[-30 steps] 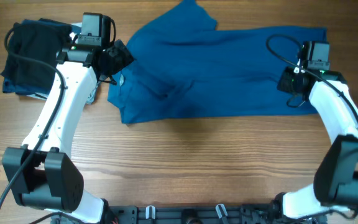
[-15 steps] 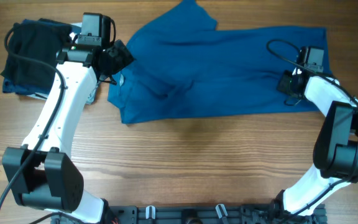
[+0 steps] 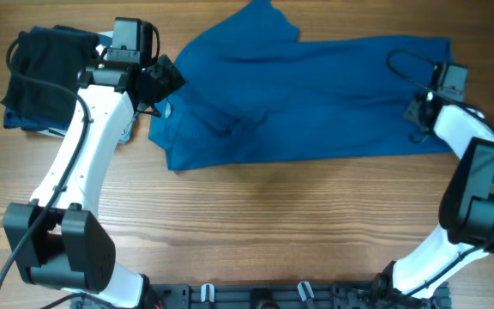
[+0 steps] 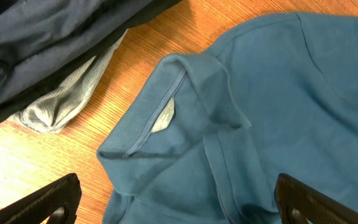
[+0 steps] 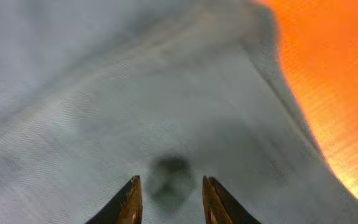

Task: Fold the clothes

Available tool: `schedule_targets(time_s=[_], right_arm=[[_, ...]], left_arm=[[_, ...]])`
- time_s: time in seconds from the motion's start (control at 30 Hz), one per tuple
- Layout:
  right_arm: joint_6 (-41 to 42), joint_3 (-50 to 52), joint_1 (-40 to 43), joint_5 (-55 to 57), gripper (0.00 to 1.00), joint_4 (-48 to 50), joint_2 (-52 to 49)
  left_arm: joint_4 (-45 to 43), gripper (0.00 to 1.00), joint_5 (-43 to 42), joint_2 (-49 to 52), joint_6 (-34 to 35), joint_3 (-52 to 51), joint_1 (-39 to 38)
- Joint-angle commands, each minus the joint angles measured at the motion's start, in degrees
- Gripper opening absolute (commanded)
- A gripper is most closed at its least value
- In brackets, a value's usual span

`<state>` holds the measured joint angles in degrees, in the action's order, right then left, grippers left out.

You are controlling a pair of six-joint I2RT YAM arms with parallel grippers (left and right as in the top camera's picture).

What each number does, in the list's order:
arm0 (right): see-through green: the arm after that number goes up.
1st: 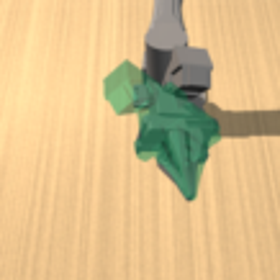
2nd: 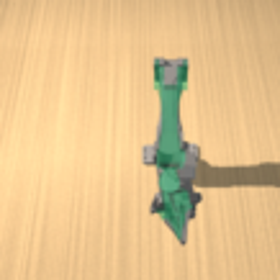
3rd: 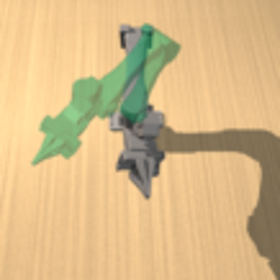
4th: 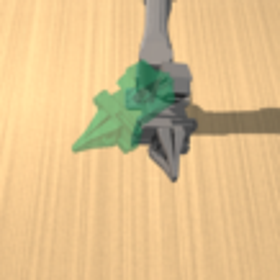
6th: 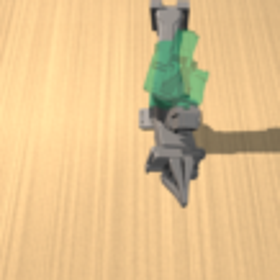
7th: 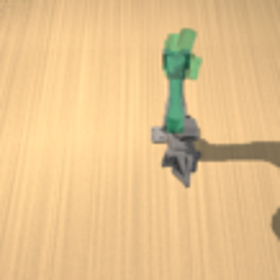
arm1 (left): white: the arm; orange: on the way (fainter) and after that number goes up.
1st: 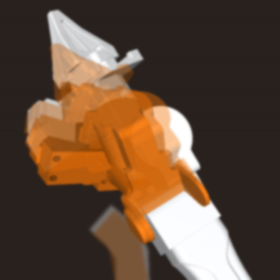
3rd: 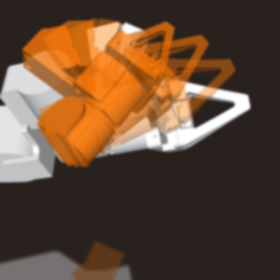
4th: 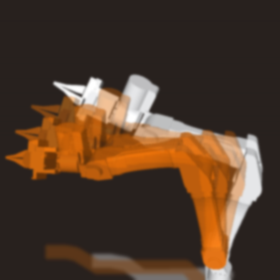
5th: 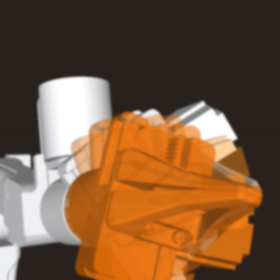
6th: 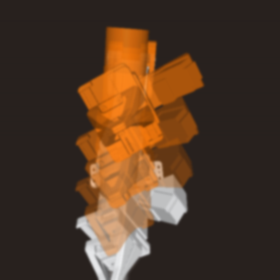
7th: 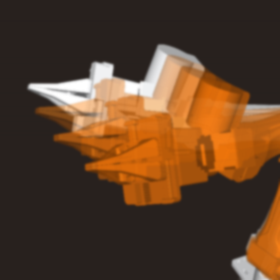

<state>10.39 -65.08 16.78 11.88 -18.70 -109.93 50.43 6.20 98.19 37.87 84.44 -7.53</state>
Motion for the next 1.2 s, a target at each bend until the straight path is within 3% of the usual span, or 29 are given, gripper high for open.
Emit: schedule_targets(time_s=[0.0, 0.17, 0.33, 0.47, 0.6, 0.67, 0.73, 0.77, 0.83, 0.9, 1.03, 1.1, 1.17], right_arm=[[3.32, -1.22, 3.37, -2.1, 0.31, -7.19, 4.15], [3.32, 2.84, 8.28, -2.67, 0.31, -8.17, 3.43], [0.0, 12.22, 10.47, -9.38, 0.18, 4.96, 3.39], [6.29, 12.61, 11.8, -1.07, 0.05, -2.67, 3.39], [9.55, 12.59, 14.25, -1.09, 0.05, -6.47, 3.56], [9.09, 12.48, 15.04, -0.42, 0.17, -6.43, 4.15], [9.11, 11.85, 15.34, 1.73, 0.22, -6.4, 5.7], [8.66, 11.39, 15.34, 1.68, 0.3, -6.05, 6.51], [5.14, 9.73, 15.34, 1.18, 0.57, -5.92, 8.2], [0.83, 6.84, 15.34, -4.87, 0.71, -6.1, 10.56], [0.2, 3.08, 15.34, -16.61, 0.86, -6.03, 17.84], [0.17, 2.78, 15.34, -17.9, 0.87, -6.32, 21.05], [-4.94, 2.78, 15.26, -28.11, 0.85, -7.93, 24.39]], left_arm=[[0.0, 1.0, 0.76, -0.79, 0.33, 0.59, 0.31], [0.0, 1.0, 0.76, -0.79, 0.33, 0.59, 0.31], [0.0, 1.0, 0.76, -0.79, 0.33, 0.59, 0.31], [0.0, 1.0, 0.76, -0.79, 0.33, 0.59, 0.31], [0.0, 1.0, 0.76, -0.79, 0.31, 0.59, 0.31], [0.0, 1.0, 0.76, -0.79, 0.31, 0.59, 0.31], [0.0, 1.0, 0.76, -0.79, 0.33, 0.59, 0.31], [0.0, 1.0, 0.76, -0.79, 0.33, 0.59, 0.31], [0.0, 1.0, 0.76, -0.79, 0.33, 0.59, 0.31], [0.0, 1.0, 0.76, -0.79, 0.33, 0.59, 0.31], [0.0, 1.0, 0.76, -0.79, 0.31, 0.59, 0.31], [0.0, 1.0, 0.76, -0.79, 0.33, 0.59, 0.31], [0.0, 1.0, 0.76, -0.79, 0.33, 0.59, 0.31]])
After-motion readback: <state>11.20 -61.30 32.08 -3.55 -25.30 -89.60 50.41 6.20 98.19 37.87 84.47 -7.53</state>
